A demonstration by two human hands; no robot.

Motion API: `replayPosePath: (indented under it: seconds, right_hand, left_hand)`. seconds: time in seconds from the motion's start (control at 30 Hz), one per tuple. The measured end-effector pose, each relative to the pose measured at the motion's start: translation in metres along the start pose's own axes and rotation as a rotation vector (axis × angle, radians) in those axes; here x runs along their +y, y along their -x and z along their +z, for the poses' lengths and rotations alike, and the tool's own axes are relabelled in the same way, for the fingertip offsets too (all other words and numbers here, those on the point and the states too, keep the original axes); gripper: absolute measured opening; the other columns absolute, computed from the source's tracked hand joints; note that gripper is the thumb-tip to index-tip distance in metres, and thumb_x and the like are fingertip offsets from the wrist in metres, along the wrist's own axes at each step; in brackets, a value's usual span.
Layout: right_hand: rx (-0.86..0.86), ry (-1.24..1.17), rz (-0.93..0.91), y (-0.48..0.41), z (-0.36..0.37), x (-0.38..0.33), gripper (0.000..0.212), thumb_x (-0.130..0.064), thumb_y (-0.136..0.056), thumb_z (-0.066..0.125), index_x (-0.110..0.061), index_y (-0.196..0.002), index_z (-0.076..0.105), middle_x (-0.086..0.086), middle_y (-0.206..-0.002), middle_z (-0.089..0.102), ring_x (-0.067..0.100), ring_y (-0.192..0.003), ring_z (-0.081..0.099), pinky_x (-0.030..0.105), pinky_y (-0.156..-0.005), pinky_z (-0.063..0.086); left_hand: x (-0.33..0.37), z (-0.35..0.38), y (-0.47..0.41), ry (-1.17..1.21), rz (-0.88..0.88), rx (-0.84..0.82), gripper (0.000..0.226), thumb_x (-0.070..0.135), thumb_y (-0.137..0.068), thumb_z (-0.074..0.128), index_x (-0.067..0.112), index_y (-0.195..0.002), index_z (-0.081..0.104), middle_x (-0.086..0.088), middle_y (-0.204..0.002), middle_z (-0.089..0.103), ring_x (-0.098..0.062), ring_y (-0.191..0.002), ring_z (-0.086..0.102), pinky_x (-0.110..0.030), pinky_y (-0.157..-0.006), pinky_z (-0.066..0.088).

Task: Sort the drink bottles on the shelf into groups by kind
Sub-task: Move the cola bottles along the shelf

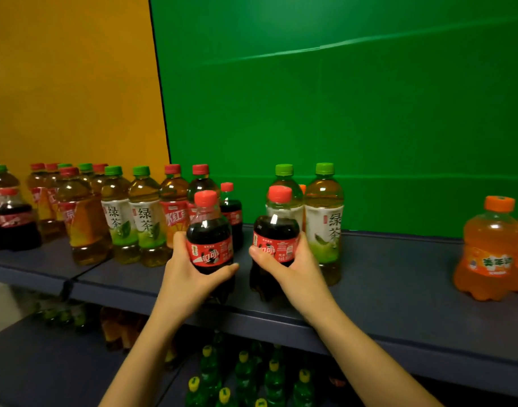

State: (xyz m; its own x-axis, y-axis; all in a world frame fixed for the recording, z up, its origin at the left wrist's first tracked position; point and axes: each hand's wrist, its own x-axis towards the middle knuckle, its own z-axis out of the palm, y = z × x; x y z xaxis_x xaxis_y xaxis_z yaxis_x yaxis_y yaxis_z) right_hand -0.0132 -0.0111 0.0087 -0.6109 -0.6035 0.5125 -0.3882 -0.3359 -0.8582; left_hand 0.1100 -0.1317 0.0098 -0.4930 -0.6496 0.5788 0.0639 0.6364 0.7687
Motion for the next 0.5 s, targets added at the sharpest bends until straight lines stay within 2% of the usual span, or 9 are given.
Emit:
replayPosePath:
  seconds: [0.07, 0.17, 0.3, 0.4, 0.5]
  right_hand:
    - [0.007, 0.017, 0.017, -0.009, 0.024, 0.012, 0.063, -0.031, -0.071, 0.077, -0.02, -0.124, 0.045, -0.004, -0.116, 0.062, 0.007, -0.107, 0.06, 0.024, -0.09, 0.048]
    - [0.055, 0.04, 0.039, -0.023, 0.054, 0.027, 0.064, -0.028, -0.074, 0.075, -0.016, -0.125, 0.04, 0.0, -0.12, 0.057, 0.012, -0.111, 0.056, 0.024, -0.091, 0.046]
    - [0.122, 0.164, 0.059, -0.044, 0.075, 0.042, 0.063, -0.027, -0.077, 0.072, -0.01, -0.124, 0.034, 0.006, -0.122, 0.052, 0.017, -0.111, 0.053, 0.024, -0.087, 0.042]
    - [0.171, 0.248, 0.072, -0.059, 0.082, 0.054, 0.067, -0.024, -0.079, 0.07, -0.005, -0.128, 0.029, 0.01, -0.125, 0.048, 0.022, -0.115, 0.052, 0.027, -0.09, 0.043]
    - [0.144, 0.273, 0.097, -0.072, 0.084, 0.06, 0.073, -0.022, -0.082, 0.067, -0.006, -0.134, 0.018, 0.011, -0.132, 0.044, 0.022, -0.12, 0.048, 0.027, -0.095, 0.041]
  left_hand:
    - [-0.015, -0.011, -0.007, 0.004, -0.008, -0.016, 0.074, 0.024, -0.055, 0.086, 0.016, -0.11, 0.037, 0.011, -0.101, 0.056, -0.001, -0.092, 0.057, -0.024, -0.076, 0.049]
    - [-0.035, -0.025, -0.017, 0.012, -0.013, -0.047, 0.067, 0.013, -0.063, 0.083, 0.016, -0.11, 0.036, 0.013, -0.1, 0.055, 0.001, -0.091, 0.056, -0.018, -0.073, 0.045]
    - [-0.054, -0.032, -0.024, 0.032, -0.03, -0.113, 0.066, 0.017, -0.063, 0.084, 0.017, -0.108, 0.035, 0.013, -0.099, 0.056, 0.004, -0.088, 0.057, -0.015, -0.07, 0.046]
    - [-0.06, -0.031, -0.027, 0.057, -0.022, -0.123, 0.067, 0.017, -0.063, 0.084, 0.019, -0.109, 0.035, 0.015, -0.099, 0.054, 0.005, -0.089, 0.056, -0.015, -0.071, 0.045]
    - [-0.063, -0.025, -0.03, 0.064, 0.005, -0.145, 0.066, 0.02, -0.064, 0.082, 0.018, -0.109, 0.034, 0.016, -0.1, 0.054, 0.004, -0.092, 0.054, -0.013, -0.072, 0.045]
